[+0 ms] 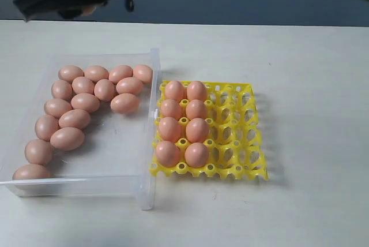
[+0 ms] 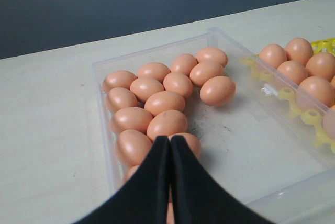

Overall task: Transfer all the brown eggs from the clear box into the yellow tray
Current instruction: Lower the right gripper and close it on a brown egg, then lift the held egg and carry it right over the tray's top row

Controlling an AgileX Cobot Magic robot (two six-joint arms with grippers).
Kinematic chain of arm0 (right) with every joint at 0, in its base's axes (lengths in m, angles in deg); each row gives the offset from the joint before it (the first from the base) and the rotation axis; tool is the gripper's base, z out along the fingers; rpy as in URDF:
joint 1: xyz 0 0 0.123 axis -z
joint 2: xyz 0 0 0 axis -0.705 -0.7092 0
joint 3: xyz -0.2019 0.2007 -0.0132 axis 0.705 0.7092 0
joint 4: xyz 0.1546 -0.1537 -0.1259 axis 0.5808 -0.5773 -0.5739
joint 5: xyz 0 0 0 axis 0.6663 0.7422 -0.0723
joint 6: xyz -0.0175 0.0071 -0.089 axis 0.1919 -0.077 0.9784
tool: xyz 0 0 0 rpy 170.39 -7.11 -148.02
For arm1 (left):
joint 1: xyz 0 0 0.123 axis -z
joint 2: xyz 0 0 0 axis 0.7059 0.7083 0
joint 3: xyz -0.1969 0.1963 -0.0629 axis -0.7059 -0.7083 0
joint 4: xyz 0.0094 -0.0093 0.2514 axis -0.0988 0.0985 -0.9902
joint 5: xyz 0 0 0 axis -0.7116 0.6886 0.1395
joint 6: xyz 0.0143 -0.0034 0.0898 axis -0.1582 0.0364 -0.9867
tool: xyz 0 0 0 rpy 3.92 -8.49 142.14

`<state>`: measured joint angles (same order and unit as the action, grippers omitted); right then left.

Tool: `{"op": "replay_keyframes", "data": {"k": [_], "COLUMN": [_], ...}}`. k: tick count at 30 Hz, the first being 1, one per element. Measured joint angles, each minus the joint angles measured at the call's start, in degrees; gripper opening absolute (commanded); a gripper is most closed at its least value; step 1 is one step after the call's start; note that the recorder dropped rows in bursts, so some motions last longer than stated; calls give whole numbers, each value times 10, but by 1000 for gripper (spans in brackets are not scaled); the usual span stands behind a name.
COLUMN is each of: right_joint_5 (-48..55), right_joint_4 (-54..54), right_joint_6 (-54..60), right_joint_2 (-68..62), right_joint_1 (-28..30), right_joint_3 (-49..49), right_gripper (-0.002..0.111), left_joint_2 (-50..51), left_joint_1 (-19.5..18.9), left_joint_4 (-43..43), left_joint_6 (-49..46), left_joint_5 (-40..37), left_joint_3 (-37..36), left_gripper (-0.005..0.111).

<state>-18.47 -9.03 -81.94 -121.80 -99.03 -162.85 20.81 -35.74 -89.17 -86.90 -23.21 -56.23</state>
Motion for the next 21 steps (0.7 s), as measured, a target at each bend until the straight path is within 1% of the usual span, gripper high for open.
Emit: {"op": "replay_keyframes", "data": {"k": [5, 9, 12, 16, 18, 21], "right_joint_5": [50, 70, 67, 50, 36, 1], "right_joint_4": [-85, -152, -217, -300, -323, -335], "right_joint_6": [-47, -96, -164, -283, -349, -444], "right_joint_2": [62, 123, 191, 298, 351, 418], "right_joint_1": [0, 0, 0, 1, 8, 35], "right_joint_3": [1, 47, 126, 286, 364, 485], "right_gripper": [4, 4, 4, 4, 2, 1], "left_joint_2": [0, 0, 0, 0, 0, 0], "left_joint_1": [0, 0, 0, 0, 0, 0], "left_joint_4": [0, 0, 0, 0, 0, 0], "left_joint_6": [0, 0, 0, 0, 0, 0], "left_joint_5": [0, 0, 0, 0, 0, 0], "left_joint_3": [0, 0, 0, 0, 0, 0], "left_gripper": [0, 0, 0, 0, 0, 0]}}
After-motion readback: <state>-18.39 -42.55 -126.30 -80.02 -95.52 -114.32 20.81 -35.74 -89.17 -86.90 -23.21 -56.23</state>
